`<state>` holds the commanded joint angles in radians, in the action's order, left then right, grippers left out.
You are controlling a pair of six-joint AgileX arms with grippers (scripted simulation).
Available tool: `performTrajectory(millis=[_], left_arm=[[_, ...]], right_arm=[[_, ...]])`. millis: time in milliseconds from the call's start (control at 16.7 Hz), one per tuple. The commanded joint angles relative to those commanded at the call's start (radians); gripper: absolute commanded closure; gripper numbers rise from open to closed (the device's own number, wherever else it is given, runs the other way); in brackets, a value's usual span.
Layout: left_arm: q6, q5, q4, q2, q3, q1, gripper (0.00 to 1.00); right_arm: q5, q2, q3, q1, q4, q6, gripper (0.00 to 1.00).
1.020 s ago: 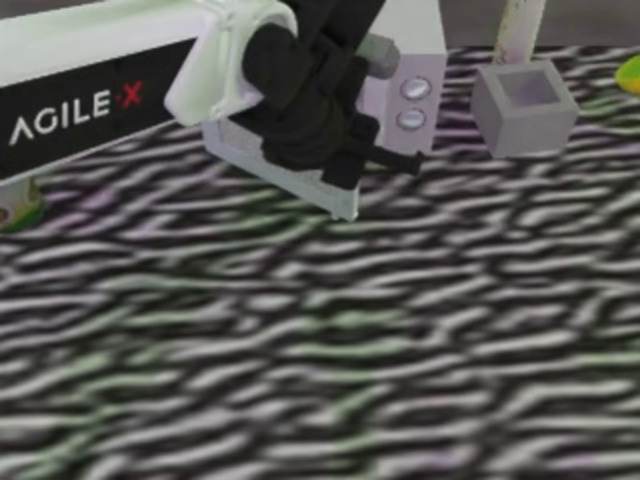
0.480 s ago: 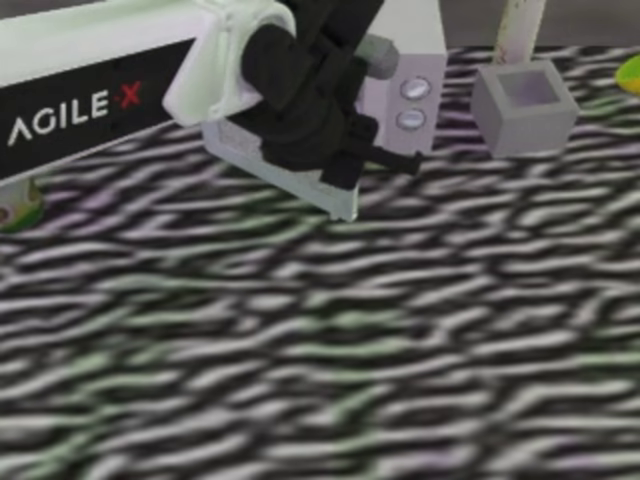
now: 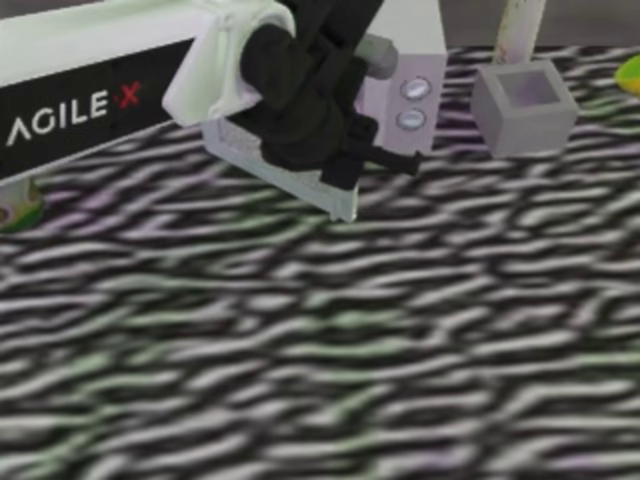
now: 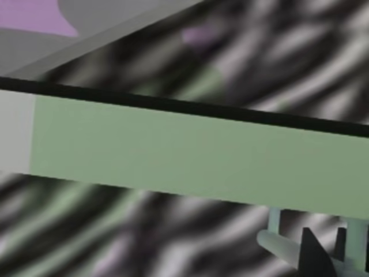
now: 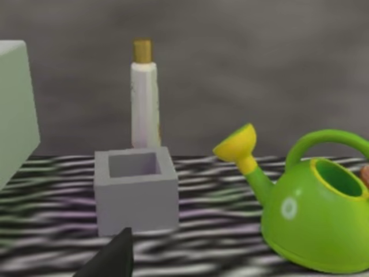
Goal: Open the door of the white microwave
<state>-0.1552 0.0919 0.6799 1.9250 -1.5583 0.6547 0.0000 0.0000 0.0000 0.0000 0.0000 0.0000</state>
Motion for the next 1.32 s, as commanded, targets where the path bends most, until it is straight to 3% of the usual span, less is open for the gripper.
performTrajectory(millis=[540, 900, 1320], left_arm=[[-0.002, -0.008, 0.000, -0.001, 0.003, 0.006, 1.00], [0.099, -0.058, -0.029, -0.064, 0.082, -0.027, 1.00], [0.107, -0.062, -0.029, -0.066, 0.089, -0.029, 1.00]], right_arm=[[0.000, 0.000, 0.000, 0.000, 0.000, 0.000, 0.00], [0.000, 0.000, 0.000, 0.000, 0.000, 0.000, 0.00], [0.000, 0.000, 0.000, 0.000, 0.000, 0.000, 0.00]])
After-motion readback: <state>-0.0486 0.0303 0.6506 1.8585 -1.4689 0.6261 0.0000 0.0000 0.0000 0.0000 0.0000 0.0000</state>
